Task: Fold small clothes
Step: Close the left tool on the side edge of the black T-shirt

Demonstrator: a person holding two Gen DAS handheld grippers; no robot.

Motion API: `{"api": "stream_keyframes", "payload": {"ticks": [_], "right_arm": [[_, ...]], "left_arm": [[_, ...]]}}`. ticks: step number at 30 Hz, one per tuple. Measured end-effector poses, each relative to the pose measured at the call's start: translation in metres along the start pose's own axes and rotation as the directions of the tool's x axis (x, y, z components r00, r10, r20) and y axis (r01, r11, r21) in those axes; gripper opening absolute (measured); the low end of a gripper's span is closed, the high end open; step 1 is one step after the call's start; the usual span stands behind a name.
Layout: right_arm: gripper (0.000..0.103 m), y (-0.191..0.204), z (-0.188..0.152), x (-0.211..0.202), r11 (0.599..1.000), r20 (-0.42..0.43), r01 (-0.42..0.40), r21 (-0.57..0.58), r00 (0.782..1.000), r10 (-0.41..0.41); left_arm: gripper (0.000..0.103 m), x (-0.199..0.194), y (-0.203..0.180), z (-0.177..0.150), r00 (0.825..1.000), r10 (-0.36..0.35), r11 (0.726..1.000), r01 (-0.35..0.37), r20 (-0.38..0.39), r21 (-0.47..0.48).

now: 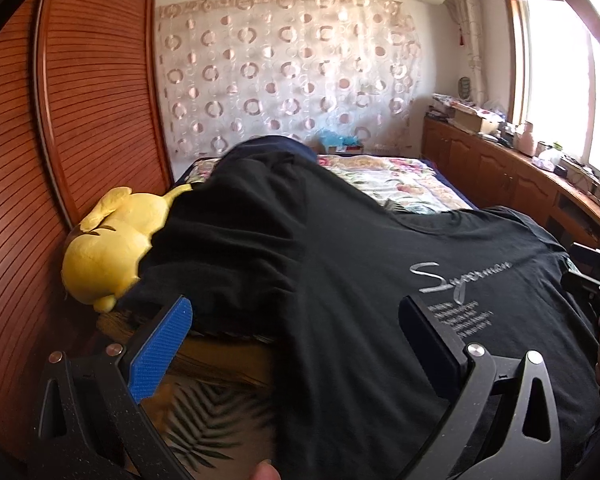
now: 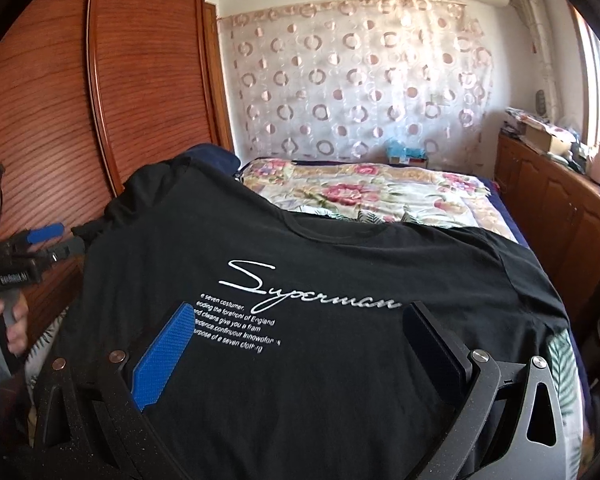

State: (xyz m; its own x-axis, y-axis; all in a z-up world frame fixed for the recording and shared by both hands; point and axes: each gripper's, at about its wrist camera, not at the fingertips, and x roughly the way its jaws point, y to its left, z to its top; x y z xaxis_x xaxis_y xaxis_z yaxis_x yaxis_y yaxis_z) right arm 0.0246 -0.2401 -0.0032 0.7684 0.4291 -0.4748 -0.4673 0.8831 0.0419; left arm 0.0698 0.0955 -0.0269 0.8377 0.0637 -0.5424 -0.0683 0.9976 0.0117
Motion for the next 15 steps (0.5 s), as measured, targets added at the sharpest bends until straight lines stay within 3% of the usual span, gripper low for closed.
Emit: {"api": "stream_keyframes", "payload": {"ticks": [5,7,15], "right_arm": [[0.103,-0.007,0.014,0.015,0.999,-0.032,-0.026,-0.022,0.999,0.025],[0.103,-0.01,0.02,0.023,0.999,-0.04,-0.039,-0.024,0.998,0.038],[0.103,-0.02,0.033,0.054,0.996,-0.107,-0.074,-0.056,0.992,0.068]], "left_arm": [[0.103,0.013,0.03,0.014,1.0,0.018,1.0,-0.018,-0.022,-0.018],[0.098,0.019,0.041,0.02,0.999,0.026,0.999,-0.027,-0.035,-0.026],[0.064,0.05,0.084,0.033,0.994,0.021,0.993,-0.033,-0.107,-0.11]]}}
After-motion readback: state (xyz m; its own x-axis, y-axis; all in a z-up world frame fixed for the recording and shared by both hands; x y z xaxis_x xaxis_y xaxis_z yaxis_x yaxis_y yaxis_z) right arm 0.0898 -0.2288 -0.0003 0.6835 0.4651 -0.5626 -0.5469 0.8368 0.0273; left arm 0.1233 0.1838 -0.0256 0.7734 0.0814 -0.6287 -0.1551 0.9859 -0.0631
